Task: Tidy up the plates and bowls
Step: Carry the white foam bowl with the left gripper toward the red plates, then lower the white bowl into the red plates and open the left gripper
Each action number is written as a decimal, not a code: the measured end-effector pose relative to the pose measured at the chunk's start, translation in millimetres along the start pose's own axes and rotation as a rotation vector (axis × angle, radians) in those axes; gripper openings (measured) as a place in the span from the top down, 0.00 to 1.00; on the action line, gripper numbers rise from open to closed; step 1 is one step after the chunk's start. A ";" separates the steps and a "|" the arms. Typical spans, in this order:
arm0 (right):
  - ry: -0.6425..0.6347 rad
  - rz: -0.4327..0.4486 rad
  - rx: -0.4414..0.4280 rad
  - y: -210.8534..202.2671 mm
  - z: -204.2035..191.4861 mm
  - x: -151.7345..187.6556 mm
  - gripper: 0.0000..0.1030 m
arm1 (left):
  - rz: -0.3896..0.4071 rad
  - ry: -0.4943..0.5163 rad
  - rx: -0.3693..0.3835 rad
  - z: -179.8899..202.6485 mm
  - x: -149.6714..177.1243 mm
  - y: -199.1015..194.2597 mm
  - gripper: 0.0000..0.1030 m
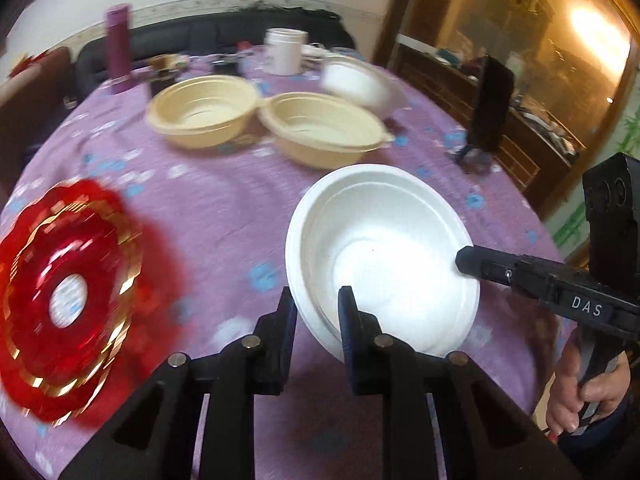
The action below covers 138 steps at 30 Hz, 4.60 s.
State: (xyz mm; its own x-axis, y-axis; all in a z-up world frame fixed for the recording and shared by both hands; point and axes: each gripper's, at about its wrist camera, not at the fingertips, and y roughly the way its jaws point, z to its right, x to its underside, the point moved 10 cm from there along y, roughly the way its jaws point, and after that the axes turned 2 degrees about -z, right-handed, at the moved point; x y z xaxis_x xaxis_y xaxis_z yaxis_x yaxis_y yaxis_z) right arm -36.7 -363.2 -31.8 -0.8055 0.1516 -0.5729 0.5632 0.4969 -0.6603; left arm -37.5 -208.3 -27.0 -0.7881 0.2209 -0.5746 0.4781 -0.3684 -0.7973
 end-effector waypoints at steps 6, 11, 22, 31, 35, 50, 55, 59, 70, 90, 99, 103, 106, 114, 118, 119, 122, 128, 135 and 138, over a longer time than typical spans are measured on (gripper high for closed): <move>-0.041 -0.084 -0.028 35.7 -28.5 17.0 0.84 | -0.016 -0.061 -0.015 -31.3 22.1 -4.6 0.81; -0.068 -0.068 0.044 38.0 -28.4 17.3 0.77 | 0.054 0.009 -0.120 -30.5 12.3 -9.0 0.73; -0.103 -0.034 0.110 32.4 -30.6 24.1 0.81 | 0.147 0.098 -0.236 -16.4 5.9 -11.1 0.84; -0.109 -0.015 0.104 26.0 -40.2 22.4 0.81 | 0.188 0.113 -0.286 -17.3 6.5 -23.3 0.84; -0.109 -0.014 0.098 26.5 -43.3 22.9 0.81 | 0.199 0.125 -0.312 -17.9 9.3 -27.0 0.84; -0.131 0.000 0.089 23.3 -59.8 18.0 0.81 | 0.253 0.137 -0.368 -22.0 9.1 -42.8 0.84; -0.135 0.000 0.086 24.5 -62.9 15.7 0.81 | 0.265 0.139 -0.383 -23.9 9.2 -45.8 0.84; -0.141 0.001 0.084 25.0 -66.2 14.3 0.81 | 0.275 0.135 -0.390 -25.4 8.8 -49.4 0.84; -0.162 0.006 0.080 26.4 -76.1 7.7 0.81 | 0.294 0.122 -0.405 -31.9 7.5 -57.6 0.84; -0.205 0.008 0.055 35.9 -99.0 -4.7 0.81 | 0.327 0.083 -0.447 -54.8 2.3 -74.6 0.84; -0.246 0.006 0.043 44.4 -119.3 -11.4 0.81 | 0.349 0.045 -0.472 -73.2 0.9 -89.0 0.84; -0.260 0.004 0.041 48.3 -126.0 -14.4 0.81 | 0.353 0.034 -0.477 -78.3 0.4 -91.9 0.84; -0.262 -0.001 0.039 52.8 -129.5 -15.4 0.81 | 0.355 0.026 -0.482 -82.0 0.5 -93.6 0.83; -0.280 -0.006 0.031 64.0 -145.5 -22.5 0.81 | 0.366 -0.022 -0.476 -100.7 -0.2 -103.2 0.81; -0.308 0.006 0.024 72.7 -161.8 -31.7 0.81 | 0.374 -0.053 -0.493 -119.4 -1.5 -110.8 0.81; -0.315 0.006 0.024 76.4 -165.6 -33.0 0.81 | 0.374 -0.061 -0.495 -123.3 -1.1 -111.3 0.81; -0.332 -0.006 0.023 93.4 -177.8 -37.2 0.81 | 0.367 -0.104 -0.486 -141.1 -1.2 -112.3 0.81; -0.348 -0.052 0.016 129.9 -192.8 -38.2 0.81 | 0.341 -0.167 -0.503 -173.2 2.7 -106.8 0.81; -0.359 -0.116 0.013 165.0 -200.6 -32.6 0.81 | 0.309 -0.225 -0.530 -202.1 14.7 -100.6 0.81; -0.363 -0.144 0.007 176.6 -201.9 -27.8 0.81 | 0.294 -0.243 -0.533 -210.6 20.1 -97.3 0.80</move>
State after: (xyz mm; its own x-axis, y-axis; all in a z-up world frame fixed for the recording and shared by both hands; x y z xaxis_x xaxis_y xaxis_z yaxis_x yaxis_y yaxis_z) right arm 47.9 -107.2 -34.4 -0.7595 -0.2321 -0.6077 0.4514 0.4846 -0.7492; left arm -18.3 22.3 0.1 -0.6302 -0.0545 -0.7745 0.7646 0.1298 -0.6312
